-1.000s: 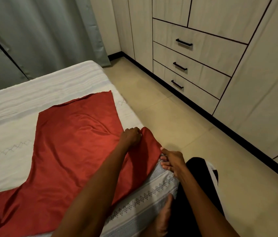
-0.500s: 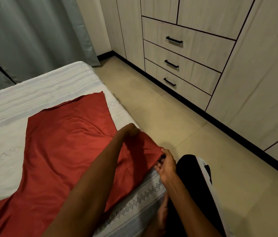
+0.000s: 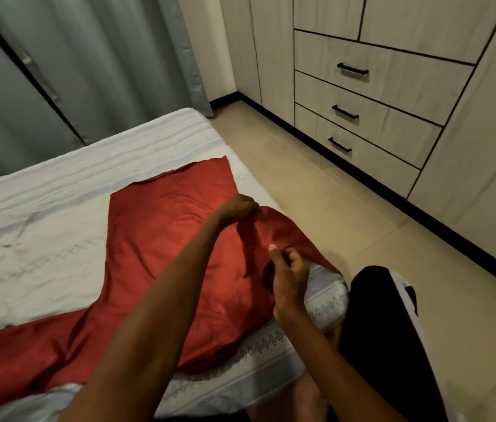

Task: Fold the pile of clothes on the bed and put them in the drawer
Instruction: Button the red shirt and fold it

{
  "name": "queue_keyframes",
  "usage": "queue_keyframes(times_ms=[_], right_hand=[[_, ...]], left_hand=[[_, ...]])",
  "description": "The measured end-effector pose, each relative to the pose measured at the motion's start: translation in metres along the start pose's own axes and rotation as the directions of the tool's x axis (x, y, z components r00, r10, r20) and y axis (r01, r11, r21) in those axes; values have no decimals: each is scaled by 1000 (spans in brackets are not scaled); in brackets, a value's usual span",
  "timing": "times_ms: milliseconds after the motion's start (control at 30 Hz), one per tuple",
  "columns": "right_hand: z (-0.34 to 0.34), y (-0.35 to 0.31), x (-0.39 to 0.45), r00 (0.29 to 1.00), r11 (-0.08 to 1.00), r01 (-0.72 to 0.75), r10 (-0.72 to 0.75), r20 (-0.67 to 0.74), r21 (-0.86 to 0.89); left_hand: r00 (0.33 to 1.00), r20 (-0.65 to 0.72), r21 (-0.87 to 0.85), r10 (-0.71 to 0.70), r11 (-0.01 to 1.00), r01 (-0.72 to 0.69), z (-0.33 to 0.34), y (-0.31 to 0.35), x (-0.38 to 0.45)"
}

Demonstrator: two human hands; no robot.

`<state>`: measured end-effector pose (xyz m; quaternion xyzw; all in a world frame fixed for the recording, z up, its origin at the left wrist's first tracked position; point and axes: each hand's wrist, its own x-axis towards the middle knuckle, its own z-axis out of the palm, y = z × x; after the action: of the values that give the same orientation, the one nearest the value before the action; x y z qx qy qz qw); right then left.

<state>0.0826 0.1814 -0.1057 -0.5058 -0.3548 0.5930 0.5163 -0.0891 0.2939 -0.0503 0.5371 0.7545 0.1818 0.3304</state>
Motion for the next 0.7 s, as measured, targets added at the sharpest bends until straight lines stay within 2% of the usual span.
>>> queue_keyframes(times_ms=[167, 300, 433, 533, 600, 700], right_hand=[[49, 21, -63, 981, 984, 106, -80, 175, -145], [76, 48, -106, 943, 935, 233, -150, 297, -267], [93, 75, -135, 929, 907, 238, -107, 355, -348], [100, 93, -142, 921, 879, 225, -51, 385, -420], [98, 102, -147, 910, 856, 190, 31, 414, -481], [85, 103, -146, 849, 790, 208, 147, 508, -577]], left_hand=[[997, -71, 67, 6, 998, -1, -44, -55, -48], [987, -158, 8, -40, 999, 42, -59, -96, -87], [985, -152, 85, -83, 992, 97, -61, -148, -116], [974, -205, 91, -95, 989, 116, -49, -182, -131], [963, -245, 44, -111, 991, 126, -34, -201, -141], [942, -289, -62, -170, 985, 159, -13, -217, -148]])
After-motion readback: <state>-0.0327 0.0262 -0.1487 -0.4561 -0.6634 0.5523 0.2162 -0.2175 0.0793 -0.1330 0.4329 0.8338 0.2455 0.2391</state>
